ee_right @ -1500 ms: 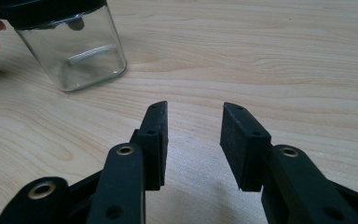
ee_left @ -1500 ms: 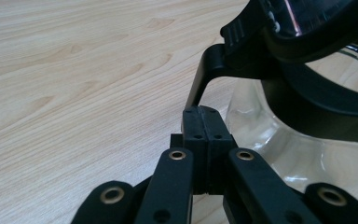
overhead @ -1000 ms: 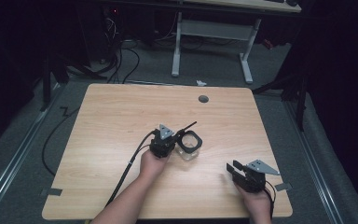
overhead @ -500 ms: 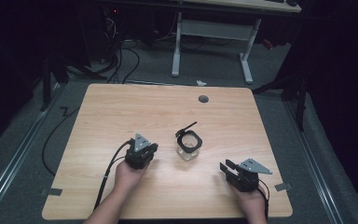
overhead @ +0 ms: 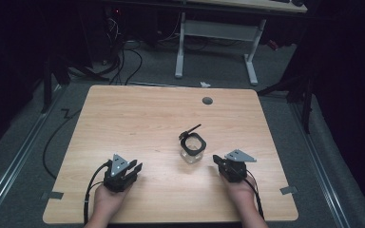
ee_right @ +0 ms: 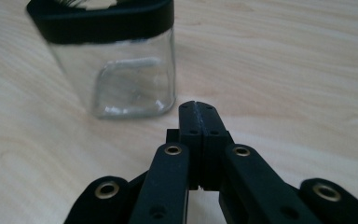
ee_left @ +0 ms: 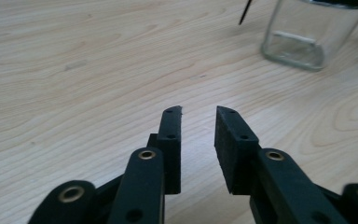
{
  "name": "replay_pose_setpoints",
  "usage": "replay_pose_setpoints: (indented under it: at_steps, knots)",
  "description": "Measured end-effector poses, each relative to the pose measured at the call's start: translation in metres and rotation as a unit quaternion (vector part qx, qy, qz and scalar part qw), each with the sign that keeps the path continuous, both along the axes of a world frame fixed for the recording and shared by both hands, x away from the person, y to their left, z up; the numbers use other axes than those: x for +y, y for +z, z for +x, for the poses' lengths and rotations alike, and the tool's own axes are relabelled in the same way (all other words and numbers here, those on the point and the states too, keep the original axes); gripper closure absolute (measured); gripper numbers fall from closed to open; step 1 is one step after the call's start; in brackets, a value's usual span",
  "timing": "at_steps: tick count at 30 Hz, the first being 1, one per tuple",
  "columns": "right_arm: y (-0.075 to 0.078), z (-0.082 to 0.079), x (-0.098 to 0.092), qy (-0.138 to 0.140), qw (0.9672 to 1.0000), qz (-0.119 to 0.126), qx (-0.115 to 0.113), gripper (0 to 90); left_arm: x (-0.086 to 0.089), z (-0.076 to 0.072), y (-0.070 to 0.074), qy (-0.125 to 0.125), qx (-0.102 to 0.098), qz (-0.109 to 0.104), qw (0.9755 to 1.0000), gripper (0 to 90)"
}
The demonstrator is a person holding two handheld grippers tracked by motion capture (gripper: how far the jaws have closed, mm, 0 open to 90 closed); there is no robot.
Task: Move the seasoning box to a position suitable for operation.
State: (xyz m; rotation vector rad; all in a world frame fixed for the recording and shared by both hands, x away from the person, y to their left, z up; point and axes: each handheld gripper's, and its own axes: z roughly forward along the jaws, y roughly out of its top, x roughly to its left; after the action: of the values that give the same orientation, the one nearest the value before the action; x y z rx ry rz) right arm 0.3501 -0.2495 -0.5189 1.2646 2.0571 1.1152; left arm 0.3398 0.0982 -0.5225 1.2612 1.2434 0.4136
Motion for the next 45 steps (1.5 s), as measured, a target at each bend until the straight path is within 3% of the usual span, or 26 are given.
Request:
replay_pose_setpoints:
  at_steps: [3,5,12,35,42,45]
  knots:
    - [0.003,0.016,0.006,0.000,1.0000,-0.002,0.000,90.0,-0.001,0.000,-0.003,-0.002,-0.002,0.007,1.0000,69.4]
    - [0.005,0.031,0.011,-0.002,1.0000,-0.004,-0.002,90.0,0.000,-0.001,-0.002,-0.003,0.000,0.001,1.0000,68.8]
    - [-0.001,0.045,0.017,0.000,0.9999,-0.012,0.007,90.0,0.002,-0.002,0.000,0.000,-0.008,-0.005,1.0000,69.0]
    - [-0.002,0.016,0.038,0.041,0.9990,-0.016,0.004,90.0,-0.003,-0.003,-0.002,-0.009,-0.004,-0.005,0.9999,69.5]
    - [-0.005,0.006,0.048,0.057,0.9982,-0.016,0.005,90.0,-0.021,-0.012,-0.002,-0.043,-0.005,-0.008,0.9990,68.0]
    - [-0.006,0.003,0.046,0.055,0.9984,-0.016,0.003,90.0,-0.033,-0.016,0.001,-0.062,0.001,-0.019,0.9979,67.9]
